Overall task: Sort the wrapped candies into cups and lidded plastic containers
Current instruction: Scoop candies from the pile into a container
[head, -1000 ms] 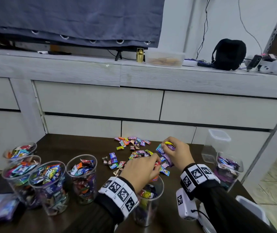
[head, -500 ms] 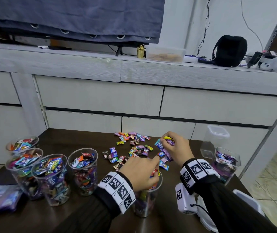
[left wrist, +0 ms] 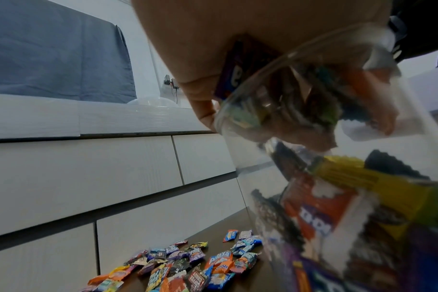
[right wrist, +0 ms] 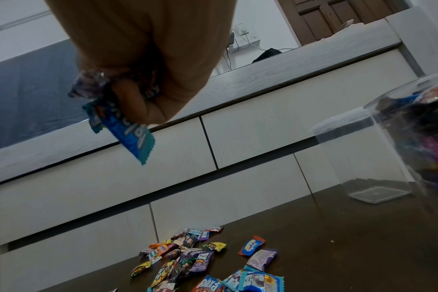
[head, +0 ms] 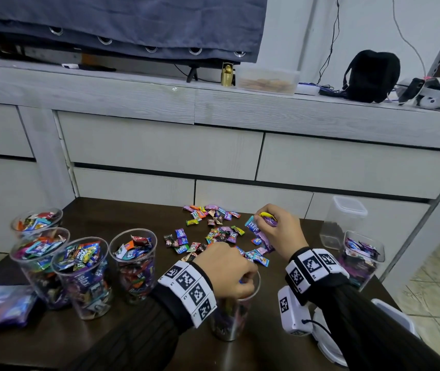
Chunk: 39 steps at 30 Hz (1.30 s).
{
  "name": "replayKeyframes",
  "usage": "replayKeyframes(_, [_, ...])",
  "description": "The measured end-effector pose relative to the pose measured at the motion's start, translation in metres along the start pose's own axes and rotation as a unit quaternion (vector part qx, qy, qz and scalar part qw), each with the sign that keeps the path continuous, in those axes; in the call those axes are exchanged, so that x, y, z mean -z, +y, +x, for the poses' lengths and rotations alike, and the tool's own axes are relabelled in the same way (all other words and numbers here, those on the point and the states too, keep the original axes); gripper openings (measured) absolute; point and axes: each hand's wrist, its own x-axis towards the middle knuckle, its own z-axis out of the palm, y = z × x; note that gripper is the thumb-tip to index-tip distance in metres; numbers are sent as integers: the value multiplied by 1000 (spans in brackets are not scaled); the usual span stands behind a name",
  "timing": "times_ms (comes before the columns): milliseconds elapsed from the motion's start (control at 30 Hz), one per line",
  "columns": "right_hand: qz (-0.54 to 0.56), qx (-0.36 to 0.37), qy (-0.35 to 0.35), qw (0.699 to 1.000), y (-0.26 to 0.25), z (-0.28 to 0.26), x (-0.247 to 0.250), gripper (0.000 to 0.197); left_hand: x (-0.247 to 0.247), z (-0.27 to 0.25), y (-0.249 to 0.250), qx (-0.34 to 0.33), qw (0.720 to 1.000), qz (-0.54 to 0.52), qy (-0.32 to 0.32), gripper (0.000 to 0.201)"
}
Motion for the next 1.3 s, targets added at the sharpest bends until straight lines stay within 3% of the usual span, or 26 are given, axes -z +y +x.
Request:
replayKeyframes(300, [-2,-8,-8,1000,-2,4,5,9,-2,-3,4,41,991,-109,61,20])
replayKeyframes(467, [-3,-4,-4,1000,-2,5,6,8,-6,0,10,65,959,-257,103,14])
replayKeyframes(700, [11,-7,-1,1000,-2,2,5,7,-15,0,9,100,928,-334,133,7])
replayKeyframes(900, [18,-14,-8,1000,-1,1,4,7,-10,7,12,155,883,-418,146,12])
replayKeyframes(967, [17,-15,-3,1000,0,2,4,7,-9,9,11,193,834,-491,161,14])
replayKeyframes(1100, [24,-13,13,1000,-1,3,6,6,-10,10,4,272,674,-647,229,21])
replayKeyframes(1200, [39,-7,25,999,-4,-1,5,5,-12,8,-4,284,565,-720,287,22])
replayKeyframes(1300, [59,8,27,998,-10,-8,1,6,-12,7,-6,264,466,-788,305,22])
